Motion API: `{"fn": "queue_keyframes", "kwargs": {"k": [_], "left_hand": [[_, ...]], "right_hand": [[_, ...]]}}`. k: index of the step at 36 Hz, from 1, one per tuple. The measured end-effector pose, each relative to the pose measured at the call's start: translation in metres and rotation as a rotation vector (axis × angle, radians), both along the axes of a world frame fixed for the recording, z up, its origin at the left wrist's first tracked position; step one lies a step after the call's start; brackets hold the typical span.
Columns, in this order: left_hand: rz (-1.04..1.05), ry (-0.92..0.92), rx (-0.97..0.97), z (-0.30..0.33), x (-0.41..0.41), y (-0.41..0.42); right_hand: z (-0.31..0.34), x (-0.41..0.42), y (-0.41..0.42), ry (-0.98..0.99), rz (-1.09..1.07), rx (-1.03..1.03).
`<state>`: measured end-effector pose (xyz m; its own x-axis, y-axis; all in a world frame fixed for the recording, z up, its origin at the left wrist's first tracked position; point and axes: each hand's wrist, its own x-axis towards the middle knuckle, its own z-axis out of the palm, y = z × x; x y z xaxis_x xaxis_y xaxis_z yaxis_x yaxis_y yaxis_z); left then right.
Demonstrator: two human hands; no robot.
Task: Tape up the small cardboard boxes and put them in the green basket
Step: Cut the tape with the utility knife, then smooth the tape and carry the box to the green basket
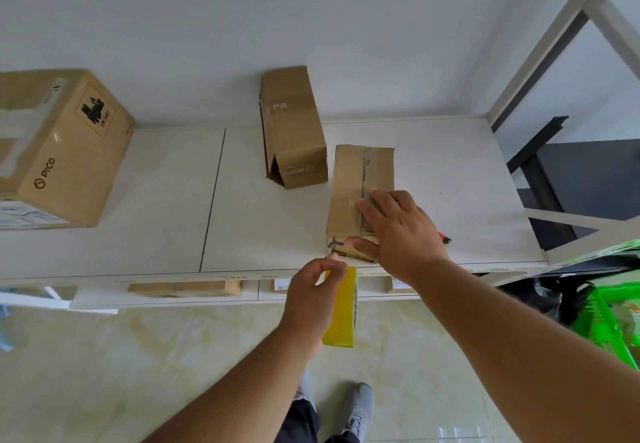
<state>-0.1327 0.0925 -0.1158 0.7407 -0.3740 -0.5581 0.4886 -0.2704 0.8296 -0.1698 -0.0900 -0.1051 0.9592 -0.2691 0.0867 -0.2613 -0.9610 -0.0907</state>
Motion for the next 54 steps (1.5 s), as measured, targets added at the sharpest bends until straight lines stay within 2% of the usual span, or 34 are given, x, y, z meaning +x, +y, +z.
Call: {"fn": "queue_keyframes", "kwargs": {"k": [3, 7, 11, 13, 14, 16, 17, 20, 21, 23, 25, 27, 31, 33, 39, 45, 54], "left_hand": [[0.019, 0.033, 0.009, 0.016, 0.004, 0.004], [-0.001, 0.038, 0.005, 0.036, 0.003, 0.013], [-0.012, 0.048, -0.069, 0.06, -0.001, 0.025], [-0.016, 0.017, -0.1, 0.077, -0.003, 0.03], [-0.019, -0.007, -0.111, 0.086, -0.004, 0.033], [-0.025, -0.046, -0.146, 0.101, -0.006, 0.035], [-0.03, -0.057, -0.167, 0.108, -0.007, 0.036], [-0.071, -0.099, -0.237, 0.134, -0.013, 0.035], [-0.082, -0.113, -0.259, 0.14, -0.015, 0.034], [-0.092, -0.146, -0.287, 0.156, -0.021, 0.032], [-0.094, -0.154, -0.315, 0.166, -0.026, 0.029], [-0.11, -0.184, -0.31, 0.171, -0.027, 0.028], [-0.181, -0.451, -0.187, 0.19, -0.026, 0.031], [-0.22, -0.524, -0.146, 0.198, -0.024, 0.033], [-0.286, -0.577, -0.134, 0.216, -0.028, 0.031], [-0.381, -0.686, -0.12, 0.22, -0.032, 0.028], [-0.366, -0.845, -0.151, 0.211, -0.044, 0.028]], "right_hand": [[0.007, -0.002, -0.004, 0.043, 0.031, -0.059], [0.008, 0.0, 0.008, 0.094, -0.005, -0.035], [0.011, -0.007, 0.014, 0.192, 0.016, -0.068], [0.026, -0.017, 0.021, 0.173, 0.0, -0.052], [0.036, -0.025, 0.028, 0.104, -0.042, 0.015], [0.056, -0.043, 0.041, -0.127, -0.187, 0.238], [0.071, -0.052, 0.049, -0.193, -0.273, 0.436], [0.112, -0.072, 0.072, -0.192, -0.411, 1.219], [0.119, -0.076, 0.077, -0.16, -0.413, 1.4], [0.134, -0.082, 0.084, -0.144, -0.382, 1.564], [0.144, -0.084, 0.089, -0.184, -0.337, 1.588], [0.151, -0.084, 0.092, -0.221, -0.329, 1.514], [0.171, -0.093, 0.099, -0.311, -0.28, 1.474], [0.18, -0.098, 0.099, -0.327, -0.264, 1.485], [0.192, -0.109, 0.096, -0.348, -0.251, 1.521], [0.19, -0.113, 0.09, -0.264, -0.243, 1.628], [0.189, -0.126, 0.096, -0.303, -0.275, 1.63]]}}
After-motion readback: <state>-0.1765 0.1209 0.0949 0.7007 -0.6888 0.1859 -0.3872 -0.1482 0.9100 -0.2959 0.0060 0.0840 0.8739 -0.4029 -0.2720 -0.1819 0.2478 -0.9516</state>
